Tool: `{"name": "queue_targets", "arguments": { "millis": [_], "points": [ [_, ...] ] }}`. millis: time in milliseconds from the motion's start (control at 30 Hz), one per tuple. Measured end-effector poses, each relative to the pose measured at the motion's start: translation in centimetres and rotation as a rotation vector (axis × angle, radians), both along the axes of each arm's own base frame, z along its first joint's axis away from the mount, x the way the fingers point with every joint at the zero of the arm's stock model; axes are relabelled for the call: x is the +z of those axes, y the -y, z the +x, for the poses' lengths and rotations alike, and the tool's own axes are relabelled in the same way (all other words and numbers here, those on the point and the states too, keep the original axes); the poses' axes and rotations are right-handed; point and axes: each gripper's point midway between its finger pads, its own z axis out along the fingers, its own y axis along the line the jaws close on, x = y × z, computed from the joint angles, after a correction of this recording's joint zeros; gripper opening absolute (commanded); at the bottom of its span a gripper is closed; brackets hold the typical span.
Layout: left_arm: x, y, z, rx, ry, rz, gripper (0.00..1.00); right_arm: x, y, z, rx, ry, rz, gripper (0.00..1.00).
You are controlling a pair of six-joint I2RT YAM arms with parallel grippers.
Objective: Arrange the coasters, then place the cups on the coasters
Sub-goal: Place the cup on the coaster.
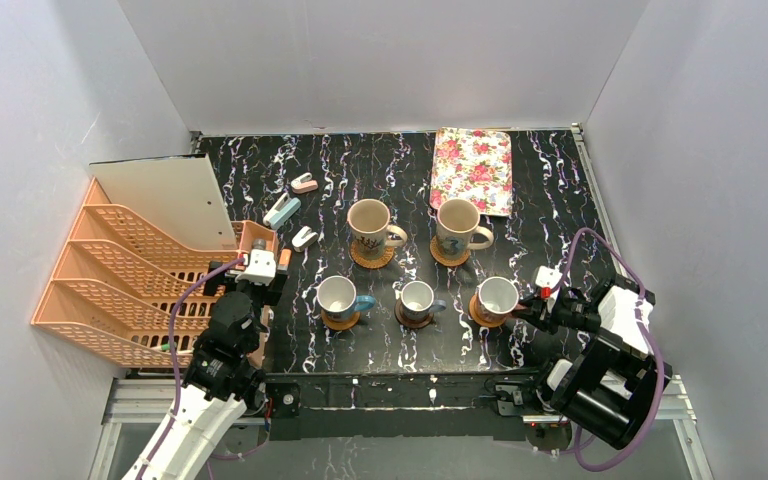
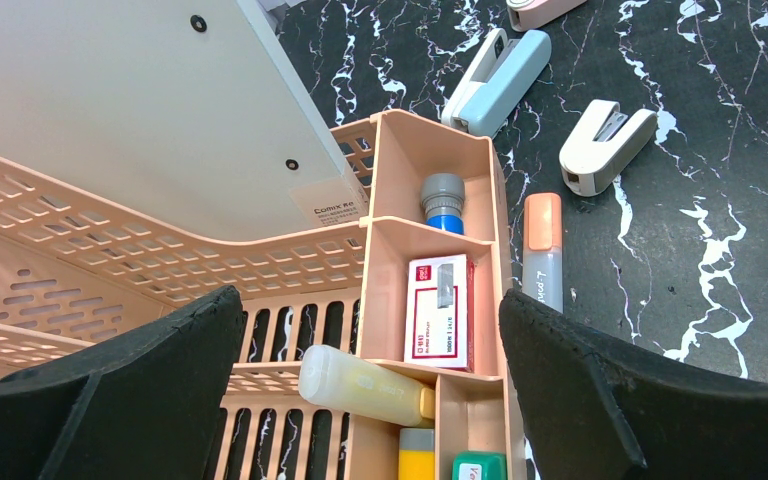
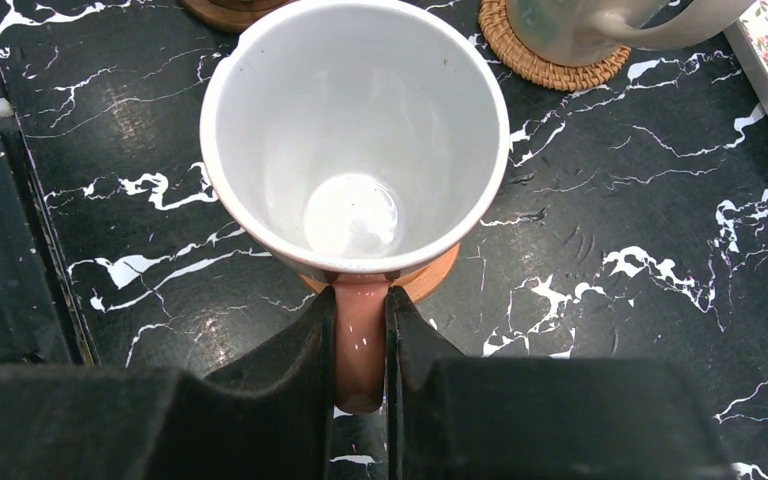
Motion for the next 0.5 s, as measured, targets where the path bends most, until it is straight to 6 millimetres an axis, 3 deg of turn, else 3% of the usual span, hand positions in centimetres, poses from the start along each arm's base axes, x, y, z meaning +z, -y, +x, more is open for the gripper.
{"name": "queue_targets", "arguments": {
  "millis": [500],
  "points": [
    [0.0,0.0,0.0,0.0,0.0,0.0,0.98,-0.04,0.26,0.35,-0.028,-0.017,0.005,0.17]
  ]
}}
